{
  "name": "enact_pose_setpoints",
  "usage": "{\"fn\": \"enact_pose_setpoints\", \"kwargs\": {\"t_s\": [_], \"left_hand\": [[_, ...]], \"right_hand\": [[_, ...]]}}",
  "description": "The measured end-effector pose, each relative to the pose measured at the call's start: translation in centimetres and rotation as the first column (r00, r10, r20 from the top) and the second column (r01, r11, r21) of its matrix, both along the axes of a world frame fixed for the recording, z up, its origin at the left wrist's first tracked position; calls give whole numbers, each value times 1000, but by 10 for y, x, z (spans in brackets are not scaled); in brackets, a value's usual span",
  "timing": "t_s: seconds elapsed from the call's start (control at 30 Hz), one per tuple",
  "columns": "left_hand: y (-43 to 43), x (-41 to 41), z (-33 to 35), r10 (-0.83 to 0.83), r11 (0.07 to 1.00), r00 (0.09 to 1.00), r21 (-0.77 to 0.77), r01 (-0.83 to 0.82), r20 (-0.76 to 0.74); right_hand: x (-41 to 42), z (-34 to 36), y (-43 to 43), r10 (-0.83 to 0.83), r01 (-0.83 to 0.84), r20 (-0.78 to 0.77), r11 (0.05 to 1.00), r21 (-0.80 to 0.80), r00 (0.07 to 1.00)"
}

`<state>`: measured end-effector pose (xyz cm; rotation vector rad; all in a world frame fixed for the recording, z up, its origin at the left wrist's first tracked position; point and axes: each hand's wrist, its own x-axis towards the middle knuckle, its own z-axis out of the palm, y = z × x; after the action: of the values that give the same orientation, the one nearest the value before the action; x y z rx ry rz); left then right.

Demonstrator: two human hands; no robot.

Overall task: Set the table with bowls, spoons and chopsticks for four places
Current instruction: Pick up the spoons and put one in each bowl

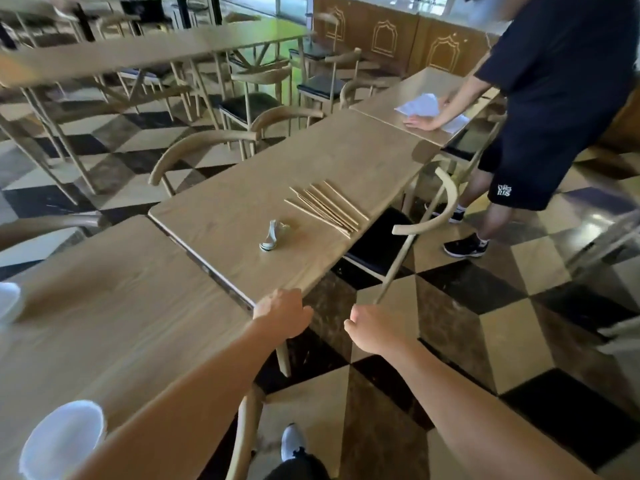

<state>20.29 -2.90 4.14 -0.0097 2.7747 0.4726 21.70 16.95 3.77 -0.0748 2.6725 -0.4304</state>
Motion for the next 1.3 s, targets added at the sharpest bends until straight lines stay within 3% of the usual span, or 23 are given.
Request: {"fn": "enact_pose_setpoints", "kwargs": {"t_s": [0.17, 0.37, 0.7, 0.83, 0.97, 1.07, 1.3], "left_hand": [[-30, -75, -8, 98, 995, 994, 2, -98, 43], [-50, -96, -34, 228, 973, 963, -6, -229, 146], [-1, -160, -77, 497, 846, 821, 53, -531, 281], [35, -219, -95, 661, 658, 640, 108, -745, 390], [68, -268, -100, 726, 327, 393, 219, -919, 564], [78, -293, -103, 768, 117, 262, 275, -954, 584], [73, -316, -112, 757, -239, 14, 296, -925, 653]], "right_hand": [[-91, 0, -26, 86, -85, 32, 996, -24, 996], [-163, -7, -73, 322, -328, 94, 942, 69, 942], [-320, -32, -137, 668, -678, 118, 725, 121, 735], [-393, -53, -146, 802, -810, 129, 562, 165, 583], [-447, -76, -150, 889, -898, 147, 414, 152, 434], [-468, -93, -160, 929, -942, 163, 317, 110, 331], [-471, -121, -175, 982, -986, 138, 111, 122, 128]]}}
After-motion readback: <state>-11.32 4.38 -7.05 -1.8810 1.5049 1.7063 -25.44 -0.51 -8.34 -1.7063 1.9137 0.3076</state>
